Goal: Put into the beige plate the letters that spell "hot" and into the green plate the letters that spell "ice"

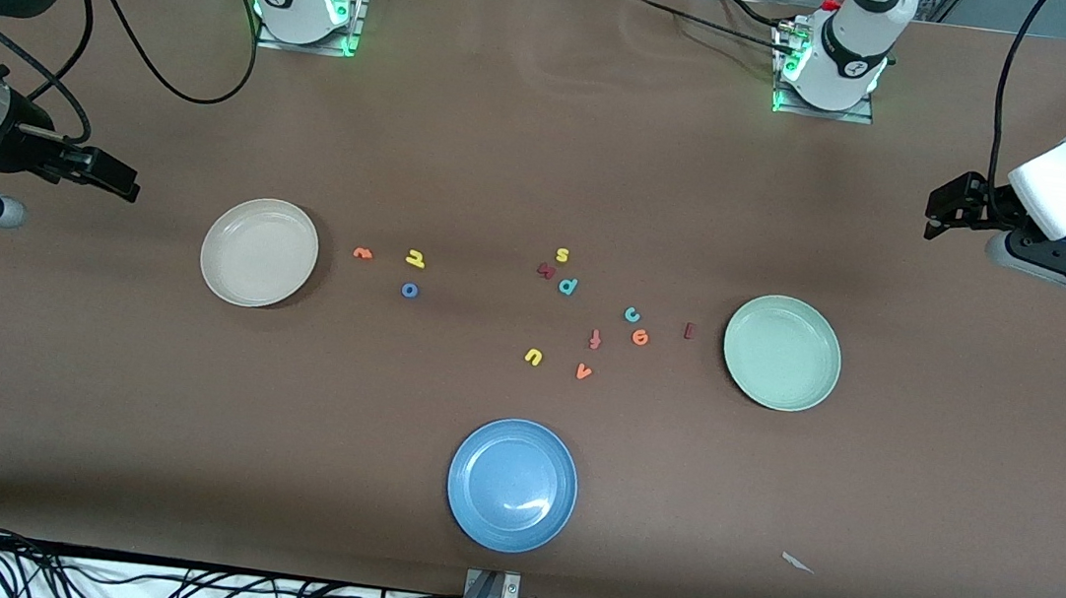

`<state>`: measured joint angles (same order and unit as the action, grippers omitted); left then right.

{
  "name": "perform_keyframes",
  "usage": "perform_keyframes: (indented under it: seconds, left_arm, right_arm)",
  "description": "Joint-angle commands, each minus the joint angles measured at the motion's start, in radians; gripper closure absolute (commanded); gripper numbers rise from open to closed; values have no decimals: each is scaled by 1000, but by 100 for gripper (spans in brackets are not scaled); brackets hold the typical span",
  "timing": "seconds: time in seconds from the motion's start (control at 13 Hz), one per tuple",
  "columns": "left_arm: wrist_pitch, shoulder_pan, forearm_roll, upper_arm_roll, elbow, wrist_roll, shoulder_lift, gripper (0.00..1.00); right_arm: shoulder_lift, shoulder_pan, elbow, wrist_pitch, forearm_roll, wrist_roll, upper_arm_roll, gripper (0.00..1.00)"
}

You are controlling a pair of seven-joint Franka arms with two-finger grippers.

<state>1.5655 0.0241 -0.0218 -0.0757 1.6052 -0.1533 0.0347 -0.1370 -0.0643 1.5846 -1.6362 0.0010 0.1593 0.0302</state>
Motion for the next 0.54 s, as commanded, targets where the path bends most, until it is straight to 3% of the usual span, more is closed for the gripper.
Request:
perform_keyframes:
  seconds: [0.0,0.46]
  left_arm:
    - [-4,4,-9,1,-19,0,8,0]
    - [4,5,-9,-1,-19,5,10,0]
  right_arm:
    - [2,1,-3,12,10,9,-1,0]
    - [2,1,-6,10,4,9,-1,0]
